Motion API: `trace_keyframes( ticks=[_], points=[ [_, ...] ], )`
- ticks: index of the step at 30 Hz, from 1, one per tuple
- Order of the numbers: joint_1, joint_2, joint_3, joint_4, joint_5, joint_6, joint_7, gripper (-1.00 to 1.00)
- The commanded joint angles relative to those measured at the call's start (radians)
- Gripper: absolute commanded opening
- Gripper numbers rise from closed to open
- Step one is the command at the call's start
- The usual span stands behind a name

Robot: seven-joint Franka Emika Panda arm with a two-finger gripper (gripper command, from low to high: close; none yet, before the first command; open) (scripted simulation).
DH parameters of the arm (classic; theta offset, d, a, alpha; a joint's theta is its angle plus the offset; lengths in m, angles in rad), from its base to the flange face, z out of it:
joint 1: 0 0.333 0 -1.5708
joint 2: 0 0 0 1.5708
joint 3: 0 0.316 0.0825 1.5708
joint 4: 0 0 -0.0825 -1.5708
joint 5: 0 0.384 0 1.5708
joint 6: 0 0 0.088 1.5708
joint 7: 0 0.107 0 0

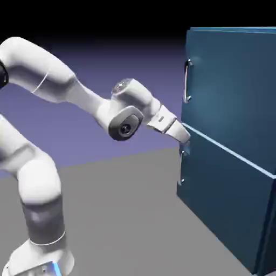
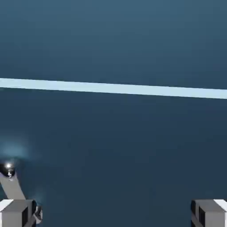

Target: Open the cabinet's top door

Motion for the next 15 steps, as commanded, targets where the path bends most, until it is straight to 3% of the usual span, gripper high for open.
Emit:
trace_keyframes(
  ticks=[1,15],
  points=[
    [-0.019,-0.012,0.020,0.008,0.044,-0.003,-0.024,0.00],
    [-0.282,-0.178,0.304,0.124,0.653,-0.052,-0.363,0.00]
  ],
)
